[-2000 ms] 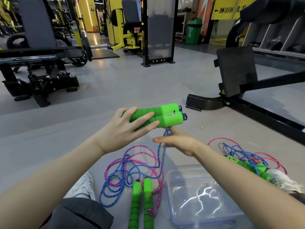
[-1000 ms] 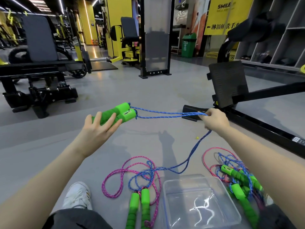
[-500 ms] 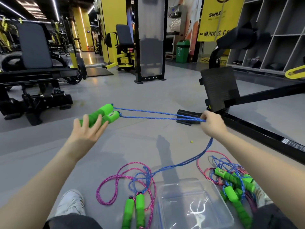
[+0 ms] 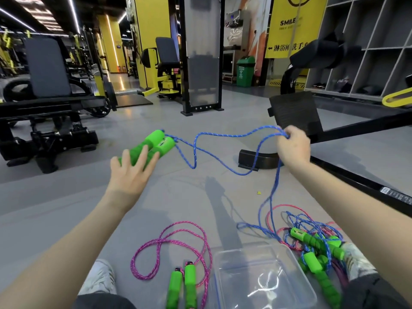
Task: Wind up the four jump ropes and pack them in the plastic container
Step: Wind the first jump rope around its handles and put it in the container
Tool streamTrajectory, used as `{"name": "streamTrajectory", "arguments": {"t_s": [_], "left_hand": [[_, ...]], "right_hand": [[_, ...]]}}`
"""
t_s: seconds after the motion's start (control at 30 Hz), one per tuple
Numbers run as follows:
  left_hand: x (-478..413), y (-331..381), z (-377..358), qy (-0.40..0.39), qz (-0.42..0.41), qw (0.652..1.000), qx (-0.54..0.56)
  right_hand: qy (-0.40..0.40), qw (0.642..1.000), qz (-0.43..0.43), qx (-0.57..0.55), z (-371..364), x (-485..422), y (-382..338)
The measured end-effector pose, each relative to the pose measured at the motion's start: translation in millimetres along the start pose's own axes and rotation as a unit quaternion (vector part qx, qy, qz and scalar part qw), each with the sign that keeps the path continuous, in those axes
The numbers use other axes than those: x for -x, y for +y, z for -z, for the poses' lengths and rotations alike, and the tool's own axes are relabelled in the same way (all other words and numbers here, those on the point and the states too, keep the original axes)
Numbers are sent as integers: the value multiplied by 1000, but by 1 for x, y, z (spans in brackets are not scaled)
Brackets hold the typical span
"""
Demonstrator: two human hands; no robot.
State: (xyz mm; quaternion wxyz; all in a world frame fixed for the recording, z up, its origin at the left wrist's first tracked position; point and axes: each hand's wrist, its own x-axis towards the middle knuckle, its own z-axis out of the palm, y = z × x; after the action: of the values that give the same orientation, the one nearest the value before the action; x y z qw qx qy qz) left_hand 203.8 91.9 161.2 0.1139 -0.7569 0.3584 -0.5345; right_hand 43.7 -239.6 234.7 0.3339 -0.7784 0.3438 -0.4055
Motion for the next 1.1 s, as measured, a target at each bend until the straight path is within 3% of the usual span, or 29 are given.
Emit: {"name": "streamTrajectory", "arguments": {"t_s": [0.1, 0.2, 0.27, 0.3, 0.37, 0.4, 0.43, 0.53, 0.6, 0.67, 0.73, 0.87, 0.97, 1.03, 1.1], "left_hand": [[-21, 24, 8, 37, -21, 999, 21], [-33, 40, 16, 42, -59, 996, 44], [-35, 45, 19, 41, -94, 994, 49], [-35, 47, 20, 38, -114, 992, 48], [-31, 48, 21, 34, -149, 987, 52], [-30, 49, 21, 35, -158, 985, 58], [-29, 50, 22, 37, -165, 984, 65], [-29, 56, 25, 44, -192, 977, 78], [-30, 61, 29, 55, -203, 973, 90], [-33, 68, 36, 72, -212, 969, 106], [-34, 77, 39, 86, -220, 963, 129], [-33, 86, 34, 90, -210, 961, 156], [-32, 84, 31, 87, -201, 963, 154], [-30, 84, 29, 81, -201, 965, 146], [-26, 85, 27, 64, -204, 968, 131]], "right_hand": [[37, 993, 111, -19, 18, -13, -20], [17, 968, 187, 169, 28, -18, 0], [-78, 927, 148, 337, 32, -10, 31], [-173, 881, 102, 428, 33, -4, 46], [-387, 729, 23, 564, 32, 13, 65], [-460, 674, -10, 578, 30, 20, 68], [-510, 668, -34, 541, 26, 27, 67], [-527, 815, -22, 240, 8, 36, 61], [-491, 869, -15, 56, -5, 40, 50], [-489, 870, -18, -58, -18, 45, 40], [-511, 847, -10, -145, -27, 49, 37], [-523, 819, 8, -233, -32, 57, 40], [-475, 855, -51, -199, -41, 65, 41], [-454, 880, -64, -122, -50, 76, 41], [-471, 880, -45, -26, -56, 86, 43]]}}
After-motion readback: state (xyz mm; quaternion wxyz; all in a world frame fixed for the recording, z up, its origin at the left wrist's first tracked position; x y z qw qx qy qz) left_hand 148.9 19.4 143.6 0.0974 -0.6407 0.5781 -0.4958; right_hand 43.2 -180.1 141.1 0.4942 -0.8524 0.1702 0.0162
